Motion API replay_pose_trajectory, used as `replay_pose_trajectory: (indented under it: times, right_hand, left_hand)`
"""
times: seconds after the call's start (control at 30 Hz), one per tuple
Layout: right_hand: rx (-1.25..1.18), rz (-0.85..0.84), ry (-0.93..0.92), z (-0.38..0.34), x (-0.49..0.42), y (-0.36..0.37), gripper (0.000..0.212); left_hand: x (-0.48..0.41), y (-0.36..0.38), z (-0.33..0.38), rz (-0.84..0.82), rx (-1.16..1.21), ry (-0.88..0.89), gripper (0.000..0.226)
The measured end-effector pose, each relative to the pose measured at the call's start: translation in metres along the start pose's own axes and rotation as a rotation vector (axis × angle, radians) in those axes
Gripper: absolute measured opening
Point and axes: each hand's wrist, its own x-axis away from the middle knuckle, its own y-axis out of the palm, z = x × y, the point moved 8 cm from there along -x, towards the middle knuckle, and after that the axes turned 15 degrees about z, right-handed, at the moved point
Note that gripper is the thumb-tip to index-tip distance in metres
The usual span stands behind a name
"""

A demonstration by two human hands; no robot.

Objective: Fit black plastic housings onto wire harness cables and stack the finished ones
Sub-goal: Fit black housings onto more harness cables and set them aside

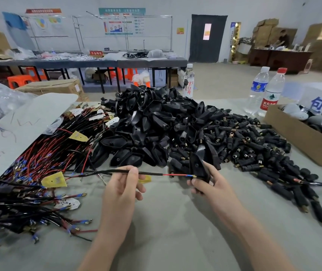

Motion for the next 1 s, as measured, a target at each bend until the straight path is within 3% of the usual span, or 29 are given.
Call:
replay_pose_trajectory:
  times: [0.07, 0.2, 0.33, 0.57, 0.9, 1.0]
  right_hand:
    - [0.093, 0.051, -0.043, 0.000, 0.000, -0.002, 0.048]
    - [-0.050, 0.070, 0.008, -0.001, 0.000, -0.002, 0.031]
    - [-0.048, -0.024, 0.033, 0.000, 0.003, 0.005, 0.021]
    - [-0.311, -0.107, 0.222, 0.012, 0.001, 0.013, 0.029]
    - [-0.324, -0.161, 0.288, 0.009, 0.010, 0.015, 0.028]
    - [-0.342, -0.162, 0.290, 0.002, 0.012, 0.015, 0.041]
  left_hand:
    - [0.001, -0.001, 0.002, 0.008, -0.020, 0.014, 0.021]
    - [0.002, 0.000, 0.004, 0.009, -0.076, 0.035, 0.021]
    - [0.000, -0.003, 0.000, 0.024, -0.128, 0.035, 0.023]
    - [-0.001, 0.001, -0.008, -0.030, -0.103, -0.038, 0.017]
    - [-0.003, 0.002, -0.012, -0.038, -0.024, -0.135, 0.025]
    - [-0.004, -0.001, -0.008, -0.021, -0.057, -0.085, 0.022]
